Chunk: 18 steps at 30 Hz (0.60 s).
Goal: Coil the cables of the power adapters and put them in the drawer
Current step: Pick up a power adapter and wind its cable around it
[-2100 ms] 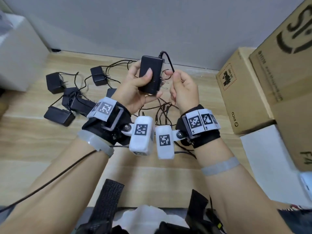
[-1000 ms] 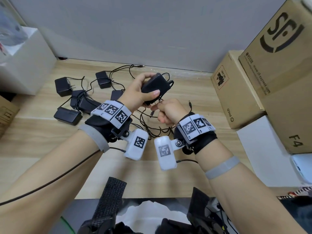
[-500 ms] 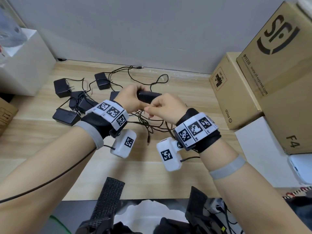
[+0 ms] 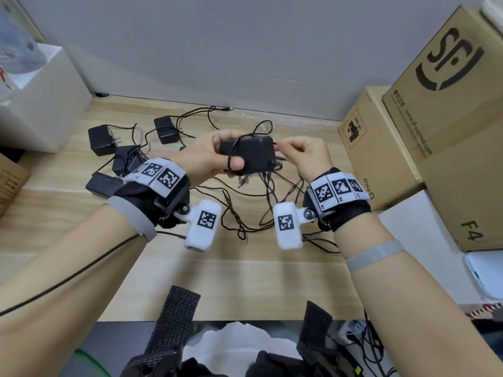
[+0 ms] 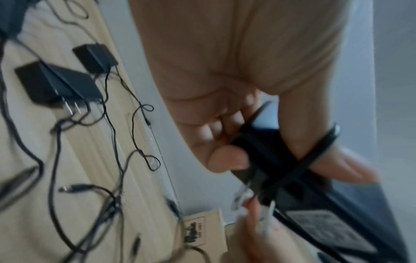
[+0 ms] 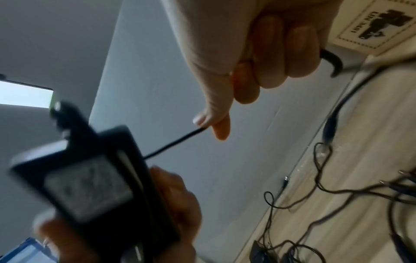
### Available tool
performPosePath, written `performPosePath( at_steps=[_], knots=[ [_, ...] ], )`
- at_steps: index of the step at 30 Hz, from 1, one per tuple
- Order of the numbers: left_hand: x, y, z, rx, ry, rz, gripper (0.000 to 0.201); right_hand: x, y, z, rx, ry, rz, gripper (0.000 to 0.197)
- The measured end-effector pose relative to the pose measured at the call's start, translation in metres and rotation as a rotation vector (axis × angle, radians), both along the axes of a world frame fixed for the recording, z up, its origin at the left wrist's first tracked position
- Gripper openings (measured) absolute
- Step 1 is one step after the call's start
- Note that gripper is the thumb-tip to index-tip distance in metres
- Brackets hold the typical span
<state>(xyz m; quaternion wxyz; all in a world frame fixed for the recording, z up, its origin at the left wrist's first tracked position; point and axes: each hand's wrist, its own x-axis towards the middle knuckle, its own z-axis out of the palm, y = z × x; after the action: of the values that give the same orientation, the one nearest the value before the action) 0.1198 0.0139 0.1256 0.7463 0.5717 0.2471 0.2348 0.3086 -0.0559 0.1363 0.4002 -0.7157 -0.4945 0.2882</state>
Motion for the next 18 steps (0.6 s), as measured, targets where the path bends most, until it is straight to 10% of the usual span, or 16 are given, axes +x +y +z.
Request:
performPosePath(
  at_steps=[5, 10, 18],
  knots=[
    [0.017, -0.001, 0.009, -0.138, -0.149, 0.128, 0.08, -0.019, -0.004, -0.016, -0.14, -0.061, 0.098, 0.034],
    [0.026, -0.003, 0.009, -0.076, 0.002, 0.293, 0.023, -0.033, -0.005, -0.02, -0.156, -0.088, 0.196, 0.028],
    [0.027, 0.004, 0.002, 0.06, 0.154, 0.353, 0.027, -0.033, -0.009, -0.007, -0.258, -0.118, 0.259, 0.027]
  ],
)
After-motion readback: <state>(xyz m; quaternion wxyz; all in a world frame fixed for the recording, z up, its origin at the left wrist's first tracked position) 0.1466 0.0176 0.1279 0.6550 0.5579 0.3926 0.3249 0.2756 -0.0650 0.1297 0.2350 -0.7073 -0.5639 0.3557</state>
